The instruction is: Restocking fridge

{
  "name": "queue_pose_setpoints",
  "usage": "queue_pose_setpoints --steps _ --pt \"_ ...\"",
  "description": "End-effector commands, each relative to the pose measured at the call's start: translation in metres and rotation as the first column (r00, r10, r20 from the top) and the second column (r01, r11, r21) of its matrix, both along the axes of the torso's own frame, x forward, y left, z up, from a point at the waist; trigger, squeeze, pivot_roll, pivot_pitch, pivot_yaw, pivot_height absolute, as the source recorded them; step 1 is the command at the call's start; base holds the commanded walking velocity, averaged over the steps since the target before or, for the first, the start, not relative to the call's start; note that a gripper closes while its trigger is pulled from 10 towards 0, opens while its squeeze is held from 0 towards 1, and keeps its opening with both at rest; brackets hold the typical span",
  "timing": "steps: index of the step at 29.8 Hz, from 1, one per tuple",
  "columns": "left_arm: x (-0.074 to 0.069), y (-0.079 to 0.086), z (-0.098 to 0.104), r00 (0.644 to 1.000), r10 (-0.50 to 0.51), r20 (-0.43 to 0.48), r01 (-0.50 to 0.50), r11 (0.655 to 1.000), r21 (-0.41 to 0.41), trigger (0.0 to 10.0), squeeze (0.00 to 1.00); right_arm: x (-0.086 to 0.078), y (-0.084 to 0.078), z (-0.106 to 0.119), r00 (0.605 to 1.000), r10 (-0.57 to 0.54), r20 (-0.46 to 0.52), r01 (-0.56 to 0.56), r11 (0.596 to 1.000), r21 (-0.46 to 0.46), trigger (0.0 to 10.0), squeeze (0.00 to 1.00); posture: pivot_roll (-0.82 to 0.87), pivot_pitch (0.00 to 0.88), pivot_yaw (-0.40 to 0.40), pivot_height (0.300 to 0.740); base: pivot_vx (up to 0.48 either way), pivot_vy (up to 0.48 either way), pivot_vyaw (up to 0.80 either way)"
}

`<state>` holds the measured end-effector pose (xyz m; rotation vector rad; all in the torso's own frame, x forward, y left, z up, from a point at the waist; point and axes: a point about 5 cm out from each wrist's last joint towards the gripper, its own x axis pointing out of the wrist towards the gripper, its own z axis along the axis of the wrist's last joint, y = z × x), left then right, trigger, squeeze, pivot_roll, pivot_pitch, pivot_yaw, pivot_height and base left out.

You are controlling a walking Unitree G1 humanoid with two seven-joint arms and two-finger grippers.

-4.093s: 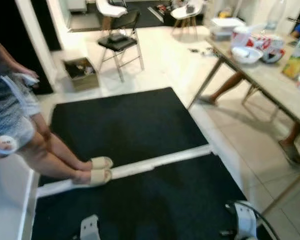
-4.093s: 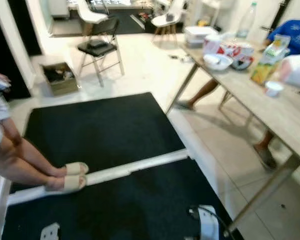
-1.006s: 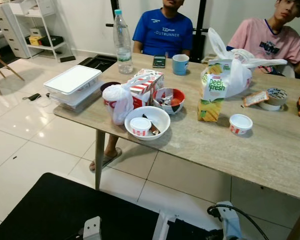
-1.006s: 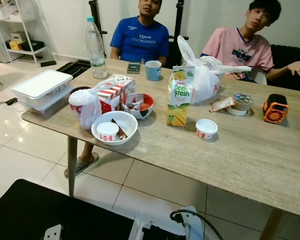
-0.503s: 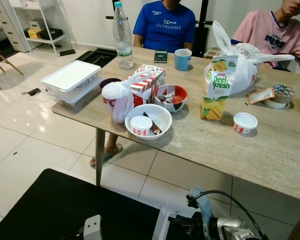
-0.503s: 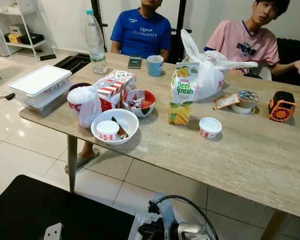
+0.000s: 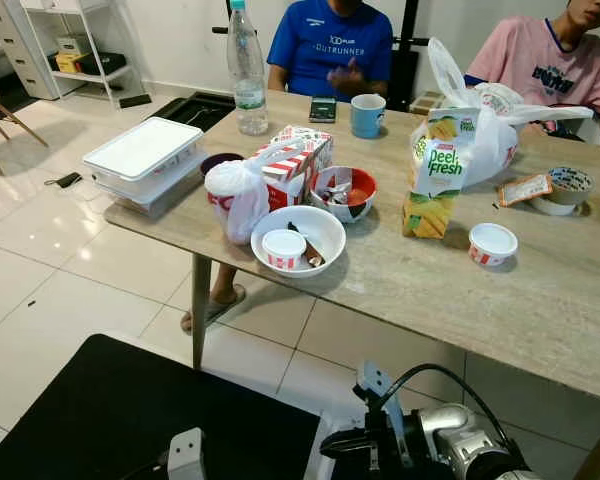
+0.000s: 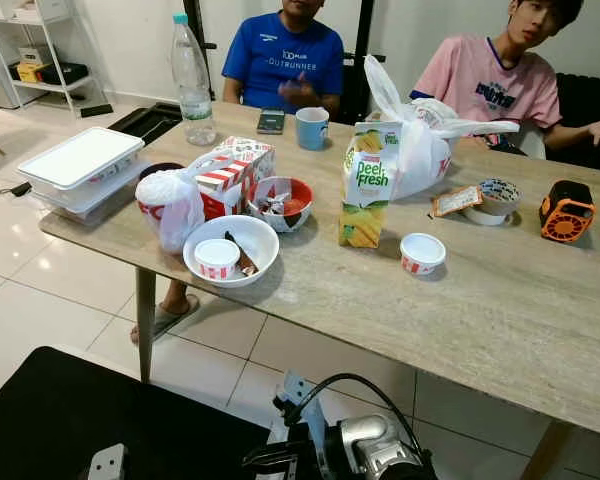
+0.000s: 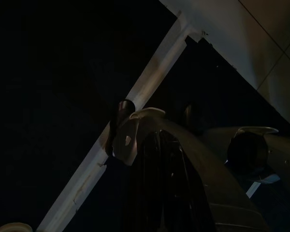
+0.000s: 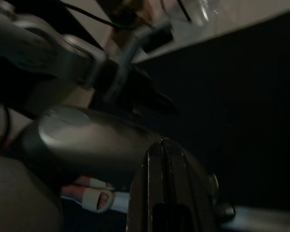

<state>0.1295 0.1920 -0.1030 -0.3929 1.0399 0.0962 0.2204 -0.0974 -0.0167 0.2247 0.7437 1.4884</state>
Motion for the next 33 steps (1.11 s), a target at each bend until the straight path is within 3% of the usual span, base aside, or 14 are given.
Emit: queue_pose_setpoints --steps 1,11,12,25,29,30,33 --pt "-0.004 0.0 -0.001 1.0 0.014 -0.014 -0.014 1.0 -0.013 10.0 0.0 0.01 0.007 0.014 0.999 0.021 0.04 -0.025 0.996 0.084 10.0 0.0 -0.01 0.0 0.009 0.74 0.0 0.0 0.0" --pt "-0.004 -0.002 -0.001 1.0 0.012 -0.014 -0.012 1.0 -0.015 10.0 0.0 0.028 0.017 0.048 0.993 0.011 0.114 -0.043 0.959 0.279 10.0 0.0 -0.01 0.0 0.009 0.74 0.0 0.0 0.0" --pt "-0.004 -0.002 -0.001 1.0 0.013 -0.014 -0.013 1.0 -0.016 10.0 0.0 0.034 0.02 0.058 0.991 -0.011 0.131 -0.034 0.942 0.334 10.0 0.0 -0.01 0.0 0.007 0.74 0.0 0.0 0.0" --pt "-0.003 0.002 -0.001 1.0 0.007 -0.012 -0.008 1.0 -0.012 10.0 0.0 0.06 0.024 0.111 0.968 -0.155 0.199 0.021 0.836 0.548 10.0 0.0 -0.01 0.0 0.007 0.74 0.0 0.0 0.0" --pt "-0.003 0.001 -0.001 1.0 0.004 -0.012 -0.005 1.0 -0.012 10.0 0.0 0.08 0.02 0.146 0.916 -0.323 0.238 0.097 0.755 0.649 10.0 0.0 -0.01 0.0 0.005 0.74 0.0 0.0 0.0" --pt "-0.003 0.001 -0.001 1.0 0.004 -0.012 -0.005 1.0 -0.012 10.0 0.0 0.08 0.02 0.146 0.916 -0.323 0.238 0.097 0.755 0.649 10.0 0.0 -0.01 0.0 0.005 0.74 0.0 0.0 0.0" --pt "-0.003 0.001 -0.001 1.0 0.005 -0.012 -0.005 1.0 -0.014 10.0 0.0 0.092 0.017 0.162 0.868 -0.424 0.259 0.155 0.726 0.67 10.0 0.0 -0.01 0.0 0.006 0.74 0.0 0.0 0.0"
